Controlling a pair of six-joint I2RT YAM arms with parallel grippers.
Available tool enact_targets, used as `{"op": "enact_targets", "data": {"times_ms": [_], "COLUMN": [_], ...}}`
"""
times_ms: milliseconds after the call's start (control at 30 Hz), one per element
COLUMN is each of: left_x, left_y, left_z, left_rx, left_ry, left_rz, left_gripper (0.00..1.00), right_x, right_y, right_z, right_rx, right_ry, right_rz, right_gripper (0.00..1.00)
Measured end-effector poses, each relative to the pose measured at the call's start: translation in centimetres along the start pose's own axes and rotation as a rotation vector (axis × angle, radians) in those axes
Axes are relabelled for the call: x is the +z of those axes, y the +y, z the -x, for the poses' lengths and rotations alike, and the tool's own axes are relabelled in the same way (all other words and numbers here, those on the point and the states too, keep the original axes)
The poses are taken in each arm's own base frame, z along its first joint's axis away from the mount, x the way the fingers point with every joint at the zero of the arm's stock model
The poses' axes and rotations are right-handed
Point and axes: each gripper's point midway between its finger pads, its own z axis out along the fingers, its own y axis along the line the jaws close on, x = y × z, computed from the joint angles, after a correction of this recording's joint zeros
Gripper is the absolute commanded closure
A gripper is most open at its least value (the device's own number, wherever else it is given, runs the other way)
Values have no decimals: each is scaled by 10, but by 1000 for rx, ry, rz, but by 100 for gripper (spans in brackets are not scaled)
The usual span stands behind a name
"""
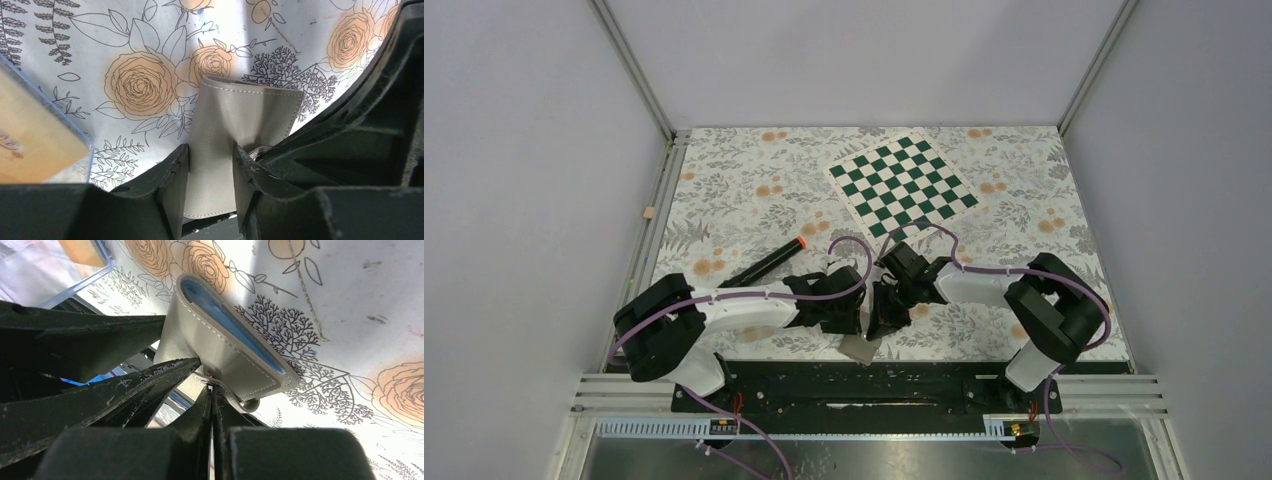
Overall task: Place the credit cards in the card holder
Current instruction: Close the card holder at the center of the board.
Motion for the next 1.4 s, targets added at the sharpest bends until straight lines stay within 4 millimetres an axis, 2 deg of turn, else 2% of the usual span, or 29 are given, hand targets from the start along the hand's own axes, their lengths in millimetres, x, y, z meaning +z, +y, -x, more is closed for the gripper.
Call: {"op": "enact_targets", "data": {"times_ms": [333, 633, 967, 1133, 1233, 1400], "left_x": [0, 0, -2, -2, -2, -4], "left_y": [0, -1, -4, -7, -7, -5], "left_z": [0, 0, -2, -4, -4, -6], "left_rx": [2, 4, -29, -59, -76, -91], "left_ry": [1, 0, -32, -26, -24, -21], "left_rz": [-1, -2, -64, -86, -84, -78], "left_gripper": [77, 75, 74, 75, 72, 54], "right_x": [2, 5, -7, -20, -26, -30], "right_y": [1, 0, -3, -1, 2, 1], "right_z": [-2, -4, -7, 1, 5, 8], "right_rx": [56, 77, -52, -96, -117, -135], "right_ry": [76, 120, 0, -80, -114, -143], "right_rz": [-85, -134, -105, -112, -110, -123], "right_gripper": [100, 100, 100, 100, 100, 100]}}
